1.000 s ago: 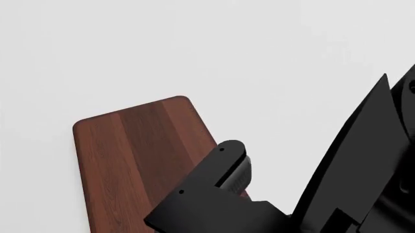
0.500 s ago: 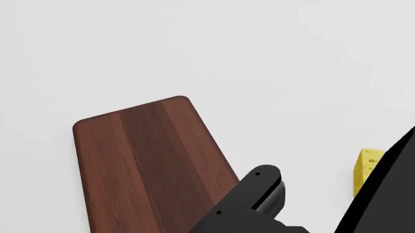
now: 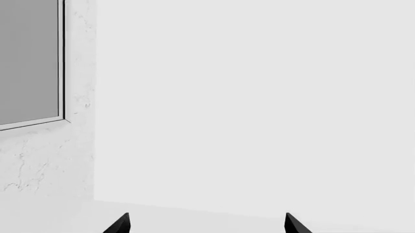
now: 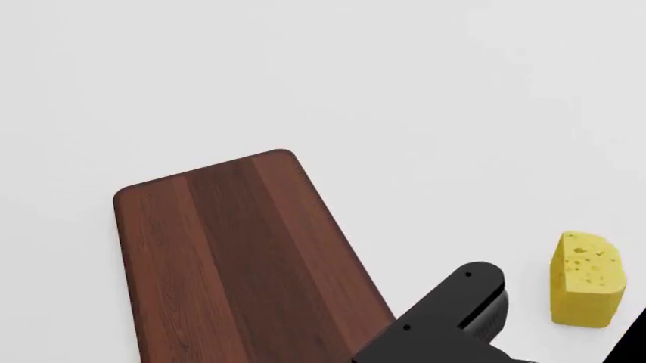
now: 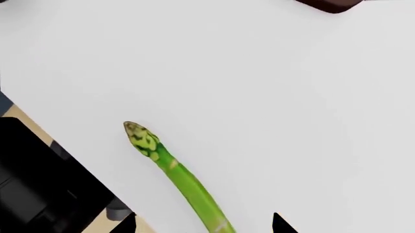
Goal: Clear the non-vegetable object off the cutting board and place the vegetables onto it.
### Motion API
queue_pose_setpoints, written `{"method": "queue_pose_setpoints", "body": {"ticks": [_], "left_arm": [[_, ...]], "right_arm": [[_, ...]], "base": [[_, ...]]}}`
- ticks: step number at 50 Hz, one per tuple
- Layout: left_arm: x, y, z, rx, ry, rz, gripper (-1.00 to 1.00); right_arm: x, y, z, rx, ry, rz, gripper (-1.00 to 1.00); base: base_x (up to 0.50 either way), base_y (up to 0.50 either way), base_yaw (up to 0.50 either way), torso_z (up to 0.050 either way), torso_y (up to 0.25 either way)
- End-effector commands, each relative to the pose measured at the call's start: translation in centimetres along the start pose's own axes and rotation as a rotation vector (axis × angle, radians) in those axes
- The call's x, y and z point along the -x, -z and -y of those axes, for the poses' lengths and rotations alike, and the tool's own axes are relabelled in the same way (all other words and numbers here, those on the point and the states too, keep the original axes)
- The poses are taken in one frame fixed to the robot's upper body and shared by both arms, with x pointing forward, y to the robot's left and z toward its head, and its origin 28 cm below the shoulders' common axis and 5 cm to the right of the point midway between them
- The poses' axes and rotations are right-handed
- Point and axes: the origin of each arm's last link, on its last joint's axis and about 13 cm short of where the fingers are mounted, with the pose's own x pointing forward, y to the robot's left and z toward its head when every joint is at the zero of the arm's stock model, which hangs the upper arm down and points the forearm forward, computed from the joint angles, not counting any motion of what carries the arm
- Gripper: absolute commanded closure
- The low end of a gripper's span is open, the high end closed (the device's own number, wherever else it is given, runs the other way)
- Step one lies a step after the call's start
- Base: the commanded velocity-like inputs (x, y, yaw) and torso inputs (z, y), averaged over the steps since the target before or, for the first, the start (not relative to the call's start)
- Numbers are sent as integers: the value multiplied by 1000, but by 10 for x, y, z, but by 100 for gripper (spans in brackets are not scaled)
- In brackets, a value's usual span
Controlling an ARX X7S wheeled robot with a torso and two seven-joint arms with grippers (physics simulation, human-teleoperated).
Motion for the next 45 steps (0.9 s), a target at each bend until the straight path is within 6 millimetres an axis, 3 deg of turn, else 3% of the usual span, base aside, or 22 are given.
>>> {"method": "queue_pose_setpoints", "body": {"ticks": [1,19,45], "left_arm": [[0,0,0,-1,0,0,-100],[-1,4,-1,-1,-3,-5,-100],[-1,4,-3,7,-13,-4,-100]], "right_arm": [[0,9,7,-54,14,20,-100],[-15,11,19,-98,9,33,-100],[-40,28,19,-159,-85,-10,-100]], "base": [[0,0,0,0,0],[0,0,0,0,0],[0,0,0,0,0]]}}
